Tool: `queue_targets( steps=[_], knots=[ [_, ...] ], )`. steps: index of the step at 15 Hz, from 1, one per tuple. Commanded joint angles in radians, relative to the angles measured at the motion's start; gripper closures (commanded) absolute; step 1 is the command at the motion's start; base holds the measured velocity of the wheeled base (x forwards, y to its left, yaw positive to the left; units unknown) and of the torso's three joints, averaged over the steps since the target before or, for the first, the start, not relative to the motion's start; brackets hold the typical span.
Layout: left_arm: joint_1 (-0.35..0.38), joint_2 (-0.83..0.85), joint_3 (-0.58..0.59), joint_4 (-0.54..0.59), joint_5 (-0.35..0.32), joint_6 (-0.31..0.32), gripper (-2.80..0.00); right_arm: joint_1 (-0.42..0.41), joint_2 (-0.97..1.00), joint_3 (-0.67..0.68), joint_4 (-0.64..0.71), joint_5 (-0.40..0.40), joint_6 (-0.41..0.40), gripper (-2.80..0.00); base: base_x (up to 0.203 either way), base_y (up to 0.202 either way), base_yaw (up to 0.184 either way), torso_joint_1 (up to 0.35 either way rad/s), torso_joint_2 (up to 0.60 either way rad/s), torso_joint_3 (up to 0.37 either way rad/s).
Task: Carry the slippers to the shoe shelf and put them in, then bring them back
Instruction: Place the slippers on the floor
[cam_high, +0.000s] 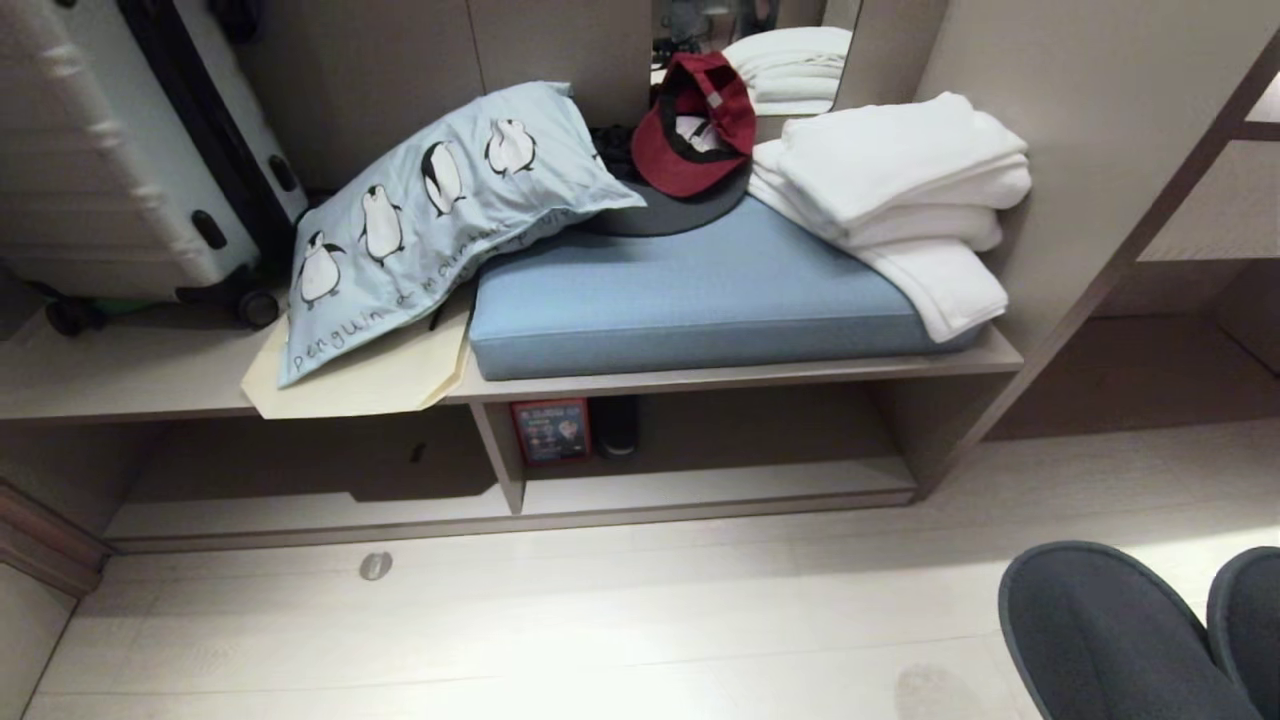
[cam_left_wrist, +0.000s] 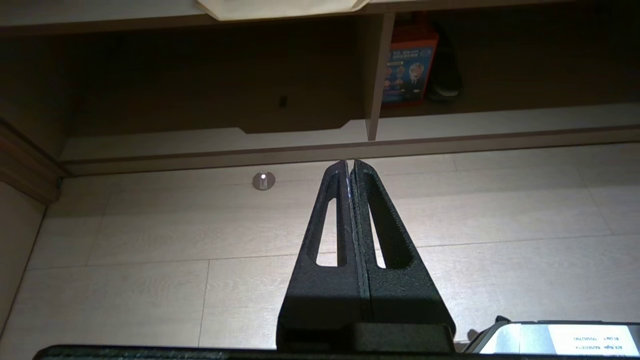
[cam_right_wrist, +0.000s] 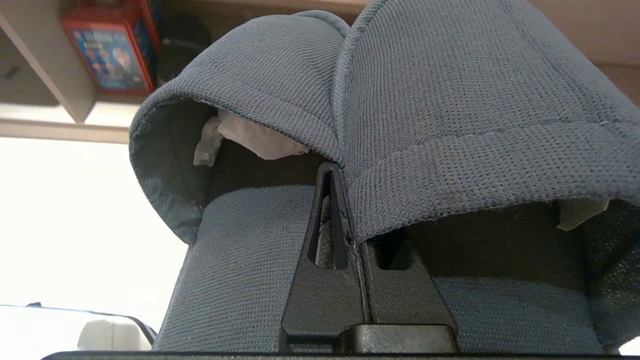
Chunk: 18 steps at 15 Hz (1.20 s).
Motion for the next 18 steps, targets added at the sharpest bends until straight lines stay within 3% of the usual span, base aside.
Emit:
queue_targets(
  steps=[1, 18],
  knots=[
    [0.0, 0.0, -0.001, 0.0, 0.0, 0.0, 0.0, 0.0, 0.0, 0.0, 0.0, 0.0, -0.001, 0.0, 0.0, 0.0, 0.0, 0.007, 0.01, 0.223],
    [0.0, 0.0, 0.0, -0.001, 0.0, 0.0, 0.0, 0.0, 0.0, 0.0, 0.0, 0.0, -0.001, 0.0, 0.0, 0.0, 0.0, 0.003, 0.0, 0.202]
  ],
)
